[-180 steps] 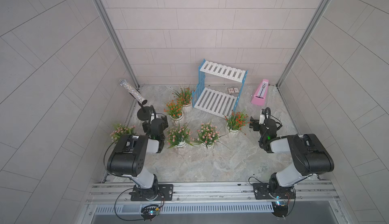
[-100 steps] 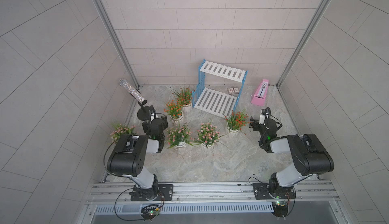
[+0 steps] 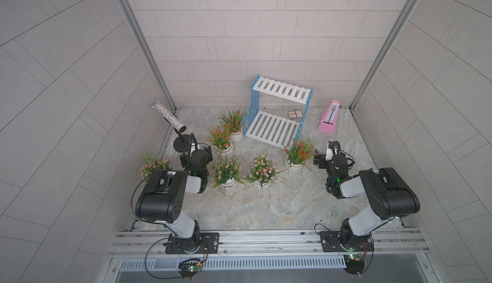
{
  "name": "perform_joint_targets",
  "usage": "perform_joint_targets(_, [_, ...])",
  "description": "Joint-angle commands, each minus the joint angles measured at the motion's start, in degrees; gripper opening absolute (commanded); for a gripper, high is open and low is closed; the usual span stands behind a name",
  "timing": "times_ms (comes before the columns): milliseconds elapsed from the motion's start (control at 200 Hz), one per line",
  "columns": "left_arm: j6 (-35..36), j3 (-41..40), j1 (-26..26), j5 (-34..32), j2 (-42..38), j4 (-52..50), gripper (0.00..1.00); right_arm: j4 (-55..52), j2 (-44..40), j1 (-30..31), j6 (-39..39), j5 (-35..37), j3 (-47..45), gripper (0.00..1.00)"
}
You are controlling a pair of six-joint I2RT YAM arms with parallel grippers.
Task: Place the baby's breath potted plants on the rack by color
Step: Pick up the baby's breath potted plant from the center of the board.
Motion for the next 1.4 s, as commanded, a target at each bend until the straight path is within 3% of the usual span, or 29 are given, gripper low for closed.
perform_joint_targets(0, [0.2,1.0,-0.1,-0.4,0.6,0.0,1.0,-1.9,-0.9,0.1,-1.5,1.1,0.2,0.99])
perform_joint_targets(275, [0.3,0.9,-0.4,-0.8,0.3,-0.2,1.0,-7.2,-1.7,-1.9,0.2,-1.5,2.6,0.99])
perform_joint_targets(335, [0.2,0.9,-0.5,-0.8,0.0,-0.7,1.0,-5.2,-3.4,-0.4,0.0,4.1,1.2,0.99])
perform_joint_targets(560, [1.2,0.5,-0.7,-0.9,-1.3,0.2,0.99,-24.0,-22.8,3.6,1.2,20.3,5.3,0.99])
perform_joint_targets(620, [1.4,6.6,-1.2,-1.3,-5.3,-14.2,0.99,-28.6,-27.8,5.1,0.9,23.2,7.2,0.99])
perform_joint_targets(685, [1.3,16.5,-1.2,-0.6,-7.7,-33.7,0.95,-40.6,-31.6,6.0,2.3,25.6,12.0,0.99])
perform_joint_targets(735, [4.5,18.8,-2.2,-1.6,-9.6,-36.4,0.94,-46.9,-33.9,6.1,4.6,26.0,14.1,0.99])
perform_joint_targets(790, [6.4,18.3,-2.8,-2.1,-12.6,-32.4,0.95,-51.6,-36.8,6.1,7.1,24.0,15.2,0.99])
perform_joint_targets(956, [1.6,27.0,-4.3,-2.4,-18.5,-45.8,0.93,-66.0,-45.5,6.2,15.7,15.0,17.5,0.99])
perform_joint_targets(1076, [-1.3,31.8,-5.9,7.0,-20.0,-52.2,0.93,-74.6,-51.0,6.8,17.3,6.2,17.5,0.99])
perform_joint_targets(1396, [-1.8,37.8,-19.6,22.4,-17.5,-59.2,0.93,-89.5,-60.5,7.9,20.9,-18.4,20.8,0.99])
